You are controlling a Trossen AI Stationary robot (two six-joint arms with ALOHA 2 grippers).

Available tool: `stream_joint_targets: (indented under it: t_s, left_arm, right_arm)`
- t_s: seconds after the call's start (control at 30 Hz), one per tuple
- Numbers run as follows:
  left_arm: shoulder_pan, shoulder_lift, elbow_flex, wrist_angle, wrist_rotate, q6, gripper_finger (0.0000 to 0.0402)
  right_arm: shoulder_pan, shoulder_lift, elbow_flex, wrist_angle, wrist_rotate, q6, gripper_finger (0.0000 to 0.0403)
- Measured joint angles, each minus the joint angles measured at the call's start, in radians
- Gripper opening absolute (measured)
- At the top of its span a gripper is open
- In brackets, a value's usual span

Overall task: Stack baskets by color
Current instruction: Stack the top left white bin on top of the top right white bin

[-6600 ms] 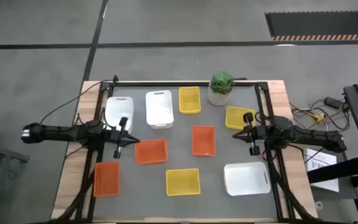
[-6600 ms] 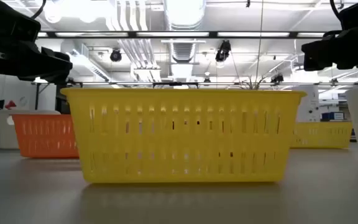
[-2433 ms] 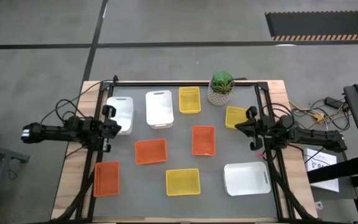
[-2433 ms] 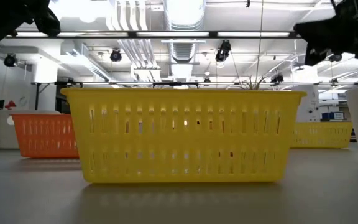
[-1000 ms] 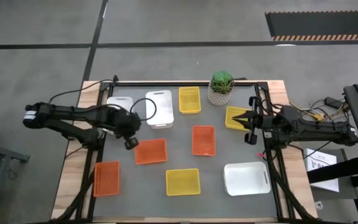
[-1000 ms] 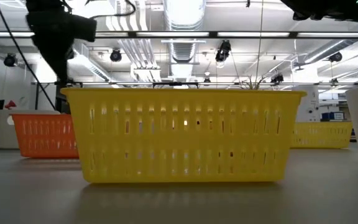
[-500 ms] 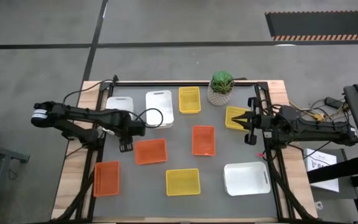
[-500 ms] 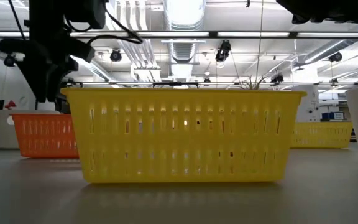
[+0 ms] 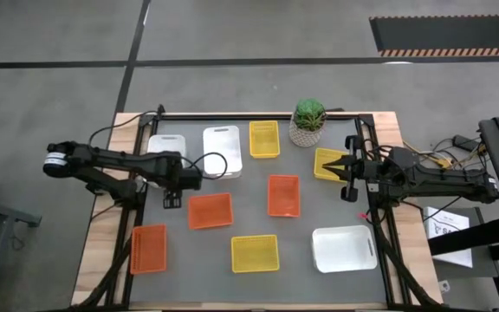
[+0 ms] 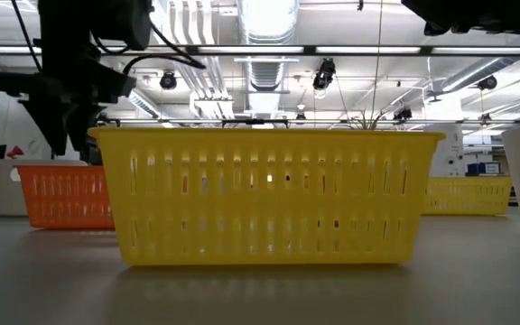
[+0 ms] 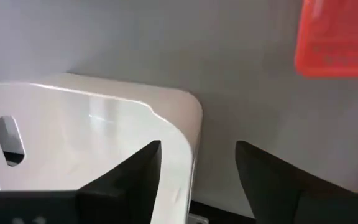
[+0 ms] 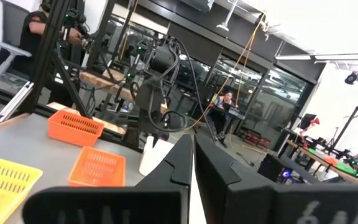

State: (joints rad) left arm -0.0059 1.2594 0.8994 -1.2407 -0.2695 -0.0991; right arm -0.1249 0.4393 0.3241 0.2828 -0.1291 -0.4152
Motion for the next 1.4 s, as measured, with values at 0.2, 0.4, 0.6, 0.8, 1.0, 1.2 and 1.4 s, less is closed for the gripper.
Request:
stream_joint_targets:
  t_s: [0.2,0.4,0.6,0.8,1.0,1.2,1.4]
  left_arm:
    - [0.0,0.0,-0.083,0.005,0.001,-0.032,0.0191]
    - [0.0,0.0,-0.136,0.054,0.003,-0.054,0.0179]
    - [0.0,0.001,-0.133,0.055,0.002,-0.054,0.0094]
    - [0.0,0.001,-0.133,0.055,0.002,-0.054,0.0008]
    - [0.0,0.001,-0.119,0.045,-0.023,-0.07,0.0001]
    - [0.0,0.001,-0.029,-0.052,-0.092,-0.079,0.0001]
    - [0.0,0.001,0.108,-0.105,-0.156,-0.078,0.0]
  right_arm:
    - [0.0,0.0,0.0,-0.002,0.0,0.004,0.0009]
    - [0.0,0.0,-0.001,-0.002,0.0,0.004,0.0009]
    - [0.0,0.0,-0.001,-0.003,0.0,0.004,0.0009]
    - [0.0,0.0,-0.001,-0.006,0.0,0.004,0.0009]
    - [0.0,0.0,-0.001,-0.013,0.0,0.004,0.0009]
    - [0.0,0.0,-0.001,-0.013,0.0,0.004,0.0009]
    - [0.0,0.0,-0.001,-0.014,0.0,0.004,0.0009]
